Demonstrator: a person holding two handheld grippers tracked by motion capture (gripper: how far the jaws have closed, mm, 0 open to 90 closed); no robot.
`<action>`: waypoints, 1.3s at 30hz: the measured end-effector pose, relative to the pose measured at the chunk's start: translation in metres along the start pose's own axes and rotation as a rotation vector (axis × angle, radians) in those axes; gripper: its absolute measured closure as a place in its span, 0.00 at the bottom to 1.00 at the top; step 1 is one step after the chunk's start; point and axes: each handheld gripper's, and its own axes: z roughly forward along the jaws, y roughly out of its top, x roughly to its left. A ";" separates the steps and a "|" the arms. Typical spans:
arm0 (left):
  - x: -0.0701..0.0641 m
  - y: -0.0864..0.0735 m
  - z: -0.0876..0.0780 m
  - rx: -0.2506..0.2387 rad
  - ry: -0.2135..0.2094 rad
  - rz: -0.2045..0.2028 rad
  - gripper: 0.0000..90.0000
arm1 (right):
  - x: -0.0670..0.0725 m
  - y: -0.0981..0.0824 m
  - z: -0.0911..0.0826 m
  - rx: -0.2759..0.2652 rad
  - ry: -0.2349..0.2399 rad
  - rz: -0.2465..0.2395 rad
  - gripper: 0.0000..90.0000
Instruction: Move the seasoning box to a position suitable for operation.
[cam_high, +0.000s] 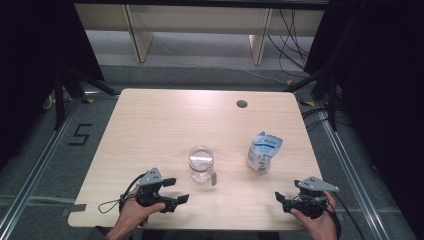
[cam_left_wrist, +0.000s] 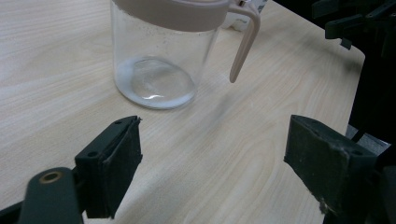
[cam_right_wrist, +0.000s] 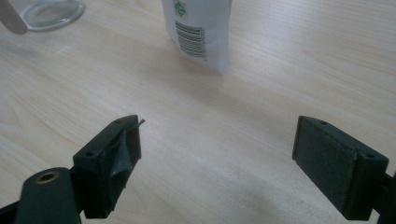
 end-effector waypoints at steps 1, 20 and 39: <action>-0.002 0.000 0.000 -0.003 0.012 0.001 0.20 | 0.000 0.000 0.000 0.001 0.002 0.004 0.19; -0.037 0.010 0.027 -0.029 -0.038 0.022 0.40 | -0.001 0.002 0.002 -0.008 -0.003 -0.060 0.21; -0.047 0.028 0.077 -0.042 0.030 0.064 0.54 | 0.014 -0.008 -0.008 -0.016 0.018 -0.069 0.22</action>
